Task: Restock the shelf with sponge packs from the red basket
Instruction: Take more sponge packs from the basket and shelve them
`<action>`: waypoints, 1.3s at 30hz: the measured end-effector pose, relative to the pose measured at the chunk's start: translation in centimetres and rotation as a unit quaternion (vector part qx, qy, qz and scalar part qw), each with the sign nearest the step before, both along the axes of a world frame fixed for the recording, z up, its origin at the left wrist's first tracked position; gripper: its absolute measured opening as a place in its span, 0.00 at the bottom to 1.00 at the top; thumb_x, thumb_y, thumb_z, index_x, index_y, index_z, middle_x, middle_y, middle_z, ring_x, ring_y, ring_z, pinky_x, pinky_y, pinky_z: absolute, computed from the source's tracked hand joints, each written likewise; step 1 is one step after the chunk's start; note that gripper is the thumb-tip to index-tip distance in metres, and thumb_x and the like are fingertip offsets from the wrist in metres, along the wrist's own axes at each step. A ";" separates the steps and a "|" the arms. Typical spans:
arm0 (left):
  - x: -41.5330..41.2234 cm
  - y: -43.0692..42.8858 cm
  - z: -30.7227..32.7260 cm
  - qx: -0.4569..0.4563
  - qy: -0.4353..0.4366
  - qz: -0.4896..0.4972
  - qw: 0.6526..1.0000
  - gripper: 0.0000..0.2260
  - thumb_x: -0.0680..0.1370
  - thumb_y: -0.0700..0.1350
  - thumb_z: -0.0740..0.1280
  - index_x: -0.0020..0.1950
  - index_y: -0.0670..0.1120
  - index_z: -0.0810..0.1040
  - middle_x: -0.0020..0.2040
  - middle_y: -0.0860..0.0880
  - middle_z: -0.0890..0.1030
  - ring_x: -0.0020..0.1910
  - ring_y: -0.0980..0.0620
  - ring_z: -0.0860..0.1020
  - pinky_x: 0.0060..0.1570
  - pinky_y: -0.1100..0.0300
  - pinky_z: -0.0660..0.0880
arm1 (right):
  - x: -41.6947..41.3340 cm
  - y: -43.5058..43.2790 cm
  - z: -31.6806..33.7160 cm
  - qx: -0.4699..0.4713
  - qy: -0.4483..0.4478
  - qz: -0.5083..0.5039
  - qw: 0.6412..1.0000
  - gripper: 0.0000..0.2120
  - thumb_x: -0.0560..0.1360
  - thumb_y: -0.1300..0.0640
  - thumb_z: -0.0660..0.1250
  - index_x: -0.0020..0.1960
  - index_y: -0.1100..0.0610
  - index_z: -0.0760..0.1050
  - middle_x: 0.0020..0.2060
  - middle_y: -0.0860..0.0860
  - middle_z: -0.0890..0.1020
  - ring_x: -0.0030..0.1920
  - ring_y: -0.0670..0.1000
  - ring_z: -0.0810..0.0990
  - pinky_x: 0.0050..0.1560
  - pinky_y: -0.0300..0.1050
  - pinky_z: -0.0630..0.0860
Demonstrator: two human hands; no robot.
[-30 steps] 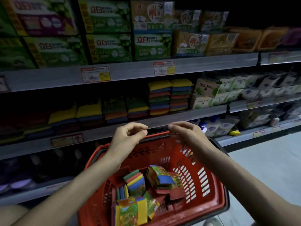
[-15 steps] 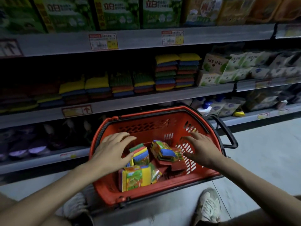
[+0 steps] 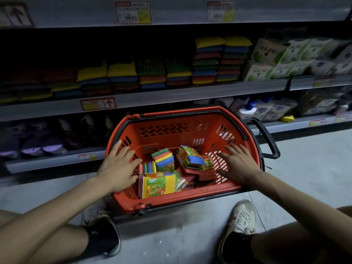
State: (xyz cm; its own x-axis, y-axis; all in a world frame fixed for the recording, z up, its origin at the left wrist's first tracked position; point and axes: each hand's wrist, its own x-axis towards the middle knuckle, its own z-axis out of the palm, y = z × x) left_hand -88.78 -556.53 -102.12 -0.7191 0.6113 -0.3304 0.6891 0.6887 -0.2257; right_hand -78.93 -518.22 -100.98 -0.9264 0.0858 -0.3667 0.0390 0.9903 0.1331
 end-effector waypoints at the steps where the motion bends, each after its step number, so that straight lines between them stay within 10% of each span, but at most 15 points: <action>1: -0.1 -0.5 -0.2 -0.009 0.002 -0.004 1.000 0.29 0.75 0.63 0.62 0.75 0.55 0.73 0.74 0.42 0.73 0.77 0.39 0.66 0.75 0.41 0.30 | -0.1 -0.4 0.0 -0.006 -0.001 0.004 1.000 0.36 0.76 0.32 0.62 0.80 0.45 0.61 0.81 0.55 0.61 0.81 0.59 0.55 0.81 0.57 0.48; 9: -0.6 -3.4 0.2 -0.081 -0.008 0.022 0.996 0.29 0.77 0.65 0.58 0.75 0.55 0.72 0.74 0.43 0.72 0.77 0.40 0.63 0.70 0.40 0.22 | -1.3 -3.9 -0.4 -0.026 -0.032 0.039 0.998 0.37 0.77 0.34 0.64 0.80 0.47 0.60 0.79 0.55 0.63 0.79 0.58 0.59 0.79 0.59 0.53; 14: -0.6 -4.2 0.0 -0.070 0.013 0.031 0.997 0.38 0.76 0.71 0.43 0.77 0.53 0.70 0.73 0.43 0.73 0.77 0.40 0.65 0.78 0.37 0.37 | -2.9 -4.9 -1.6 -0.003 -0.046 0.089 0.995 0.37 0.76 0.34 0.65 0.80 0.47 0.62 0.78 0.56 0.64 0.78 0.58 0.62 0.77 0.57 0.57; 32: 0.0 -0.2 -3.2 -0.023 -0.250 0.107 0.962 0.35 0.78 0.67 0.65 0.77 0.46 0.68 0.71 0.43 0.75 0.69 0.40 0.75 0.65 0.46 0.75 | -11.3 -19.4 -5.4 -0.130 -0.083 0.182 0.971 0.25 0.80 0.40 0.64 0.72 0.52 0.73 0.66 0.56 0.77 0.67 0.60 0.75 0.64 0.54 0.75; 39: 0.2 -0.6 -3.4 0.018 -0.275 0.154 0.949 0.25 0.80 0.55 0.69 0.72 0.42 0.73 0.72 0.39 0.67 0.70 0.36 0.72 0.67 0.47 0.72 | -16.4 -26.1 -8.0 -0.197 -0.138 0.131 0.962 0.18 0.77 0.45 0.69 0.61 0.55 0.81 0.58 0.58 0.84 0.60 0.61 0.82 0.57 0.50 0.77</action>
